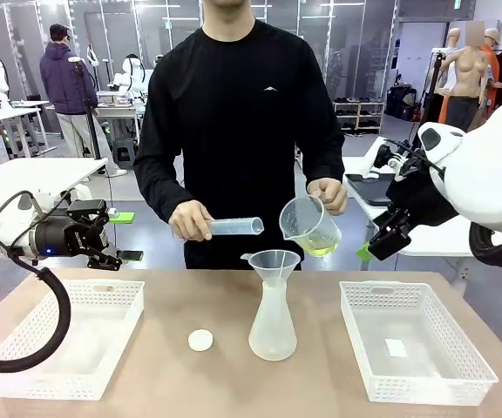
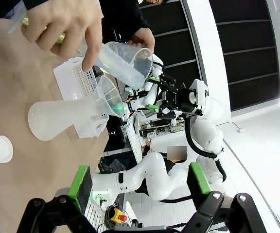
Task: Prepare the solutions needed for the experiment.
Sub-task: Once the solution is in the Big flask , pick up the Plastic Funnel and place it back into the right Organizing basket.
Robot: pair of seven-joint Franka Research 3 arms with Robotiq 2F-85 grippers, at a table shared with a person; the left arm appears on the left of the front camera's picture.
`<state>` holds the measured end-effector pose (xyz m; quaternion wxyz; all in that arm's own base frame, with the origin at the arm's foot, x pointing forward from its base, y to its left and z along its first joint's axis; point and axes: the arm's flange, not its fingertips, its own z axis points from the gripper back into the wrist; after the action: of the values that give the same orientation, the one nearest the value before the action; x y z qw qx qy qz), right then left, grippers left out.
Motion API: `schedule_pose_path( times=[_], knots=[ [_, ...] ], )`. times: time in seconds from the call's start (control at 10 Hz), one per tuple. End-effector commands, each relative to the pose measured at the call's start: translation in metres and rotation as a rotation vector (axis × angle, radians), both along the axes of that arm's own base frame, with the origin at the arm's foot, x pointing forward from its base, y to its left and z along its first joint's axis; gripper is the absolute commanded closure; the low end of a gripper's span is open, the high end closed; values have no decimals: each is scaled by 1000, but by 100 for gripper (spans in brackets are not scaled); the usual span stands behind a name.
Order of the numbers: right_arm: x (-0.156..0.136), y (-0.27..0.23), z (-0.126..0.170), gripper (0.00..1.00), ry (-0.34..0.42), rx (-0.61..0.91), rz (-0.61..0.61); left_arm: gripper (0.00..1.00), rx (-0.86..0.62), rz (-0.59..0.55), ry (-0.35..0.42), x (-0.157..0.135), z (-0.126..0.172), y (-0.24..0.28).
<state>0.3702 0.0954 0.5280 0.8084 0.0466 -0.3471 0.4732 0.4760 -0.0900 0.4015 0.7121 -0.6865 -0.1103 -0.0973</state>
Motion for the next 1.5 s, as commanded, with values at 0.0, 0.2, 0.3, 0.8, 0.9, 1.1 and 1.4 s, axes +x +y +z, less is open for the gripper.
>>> schedule_pose_path(
  times=[0.0, 0.2, 0.3, 0.8, 0.9, 1.1, 1.4],
  knots=[
    [22, -21, -13, 4, 145, 119, -92, 0, 1, 0, 1, 0, 1, 0],
    [46, -62, -30, 4, 346, 532, -174, 0, 1, 0, 1, 0, 1, 0],
    [54, -77, -41, 4, 422, 656, -208, 0, 1, 0, 1, 0, 1, 0],
    [78, -111, -101, 4, 796, 1199, -345, 0, 1, 0, 1, 0, 1, 0],
    [79, -117, -111, 4, 831, 1221, -352, 0, 1, 0, 1, 0, 1, 0],
    [81, -125, -134, 4, 907, 1262, -377, 0, 1, 0, 1, 0, 1, 0],
    [82, -135, -149, 4, 1009, 1333, -308, 0, 1, 0, 1, 0, 1, 0]
  ],
)
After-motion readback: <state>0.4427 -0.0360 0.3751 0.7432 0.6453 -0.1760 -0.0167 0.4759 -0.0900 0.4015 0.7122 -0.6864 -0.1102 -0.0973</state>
